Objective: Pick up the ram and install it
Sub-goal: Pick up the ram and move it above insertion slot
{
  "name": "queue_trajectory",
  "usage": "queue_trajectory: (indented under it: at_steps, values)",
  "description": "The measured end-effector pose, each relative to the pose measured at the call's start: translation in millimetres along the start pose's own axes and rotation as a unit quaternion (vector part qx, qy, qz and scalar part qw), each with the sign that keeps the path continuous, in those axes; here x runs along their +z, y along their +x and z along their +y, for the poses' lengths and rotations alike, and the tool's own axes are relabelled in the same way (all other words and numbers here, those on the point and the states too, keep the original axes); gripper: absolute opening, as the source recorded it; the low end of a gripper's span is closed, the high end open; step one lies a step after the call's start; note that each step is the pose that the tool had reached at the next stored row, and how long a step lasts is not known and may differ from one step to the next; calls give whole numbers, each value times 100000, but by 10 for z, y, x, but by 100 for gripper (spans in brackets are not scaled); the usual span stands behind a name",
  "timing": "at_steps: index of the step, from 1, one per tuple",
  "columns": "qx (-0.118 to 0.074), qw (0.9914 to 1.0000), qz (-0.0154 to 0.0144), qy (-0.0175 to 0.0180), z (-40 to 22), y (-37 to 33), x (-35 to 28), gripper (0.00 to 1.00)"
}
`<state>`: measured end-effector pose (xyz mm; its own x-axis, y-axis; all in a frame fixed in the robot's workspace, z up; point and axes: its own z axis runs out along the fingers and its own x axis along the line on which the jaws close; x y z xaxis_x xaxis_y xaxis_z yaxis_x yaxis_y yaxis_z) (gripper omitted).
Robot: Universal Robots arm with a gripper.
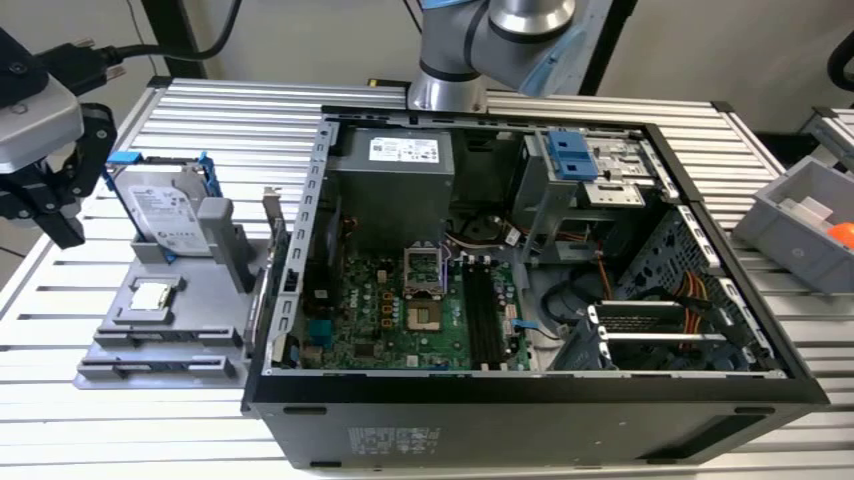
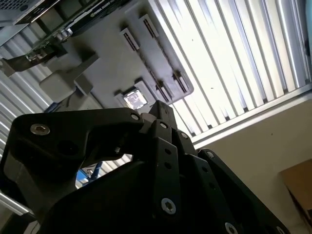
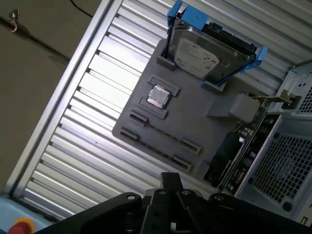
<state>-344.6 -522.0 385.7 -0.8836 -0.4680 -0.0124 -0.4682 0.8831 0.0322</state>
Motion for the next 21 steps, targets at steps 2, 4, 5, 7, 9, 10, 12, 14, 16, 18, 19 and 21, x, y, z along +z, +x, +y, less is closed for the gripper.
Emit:
queue_trajectory:
  at_steps: [2,4,5,7,9,10,12,14,16,18,19,21]
  values:
    - [-581,99998,45,80,0,0,0,0]
    - [-1146,99993,91,172,0,0,0,0]
    - [-1425,99990,103,215,0,0,0,0]
    - [-1972,99980,118,294,0,0,0,0]
    - [-2522,99968,137,325,0,0,-1,0]
    - [-2806,99960,145,328,0,0,0,0]
    - [-3361,99943,161,326,0,0,-1,0]
    - [-3886,99924,178,319,0,0,-1,0]
    - [-4528,99897,196,311,1,0,-1,0]
    - [-5102,99869,211,304,1,0,-1,0]
    - [-5396,99854,219,299,1,0,0,0]
    - [-5904,99825,237,294,1,0,-1,0]
